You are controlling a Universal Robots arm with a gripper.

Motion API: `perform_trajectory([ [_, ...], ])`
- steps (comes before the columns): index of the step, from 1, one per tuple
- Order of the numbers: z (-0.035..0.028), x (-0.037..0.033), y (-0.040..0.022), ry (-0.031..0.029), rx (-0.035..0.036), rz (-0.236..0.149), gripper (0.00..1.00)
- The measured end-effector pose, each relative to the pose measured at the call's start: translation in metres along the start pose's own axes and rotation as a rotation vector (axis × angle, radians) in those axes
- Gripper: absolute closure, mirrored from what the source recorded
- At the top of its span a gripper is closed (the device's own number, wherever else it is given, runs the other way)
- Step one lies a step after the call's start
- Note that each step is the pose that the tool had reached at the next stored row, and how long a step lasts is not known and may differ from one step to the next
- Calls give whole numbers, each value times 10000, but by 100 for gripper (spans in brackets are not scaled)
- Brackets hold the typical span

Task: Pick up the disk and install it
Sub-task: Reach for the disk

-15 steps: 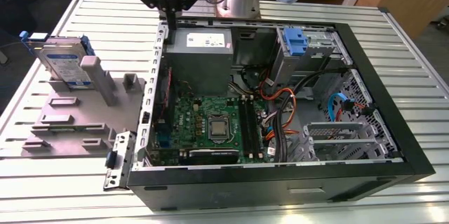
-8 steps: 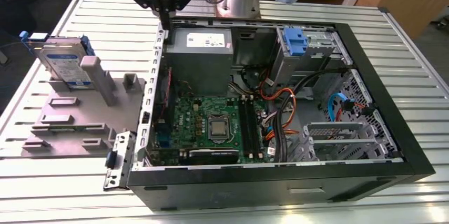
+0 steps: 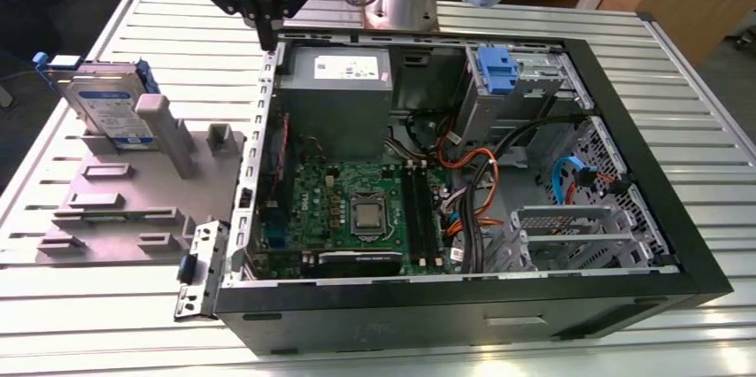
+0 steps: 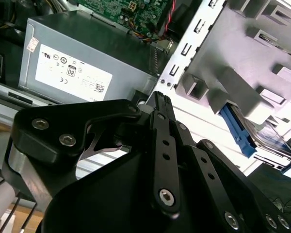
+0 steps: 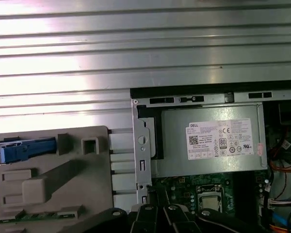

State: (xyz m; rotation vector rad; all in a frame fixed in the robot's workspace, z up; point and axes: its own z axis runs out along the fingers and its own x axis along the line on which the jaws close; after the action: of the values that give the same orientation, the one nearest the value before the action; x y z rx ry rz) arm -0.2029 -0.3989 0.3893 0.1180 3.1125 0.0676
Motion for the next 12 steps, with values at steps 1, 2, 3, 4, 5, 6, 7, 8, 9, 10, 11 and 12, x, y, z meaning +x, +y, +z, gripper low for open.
perform_trajectory([
  [1,1,16,-1,0,0,0,89],
  [2,1,34,-3,0,0,0,89],
  [3,1,51,-4,0,0,0,89],
  [4,2,67,-5,-1,-1,-1,89],
  [5,2,83,-7,-1,0,0,89],
  [6,3,99,-8,0,0,0,89],
  [7,3,116,-9,0,-1,-1,89],
  [8,4,134,-11,-1,0,-1,89],
  [9,4,152,-12,-1,0,-1,89],
  [10,4,169,-13,0,0,0,89],
  [11,5,187,-15,-1,-1,0,89],
  [12,6,205,-16,-1,0,0,89],
])
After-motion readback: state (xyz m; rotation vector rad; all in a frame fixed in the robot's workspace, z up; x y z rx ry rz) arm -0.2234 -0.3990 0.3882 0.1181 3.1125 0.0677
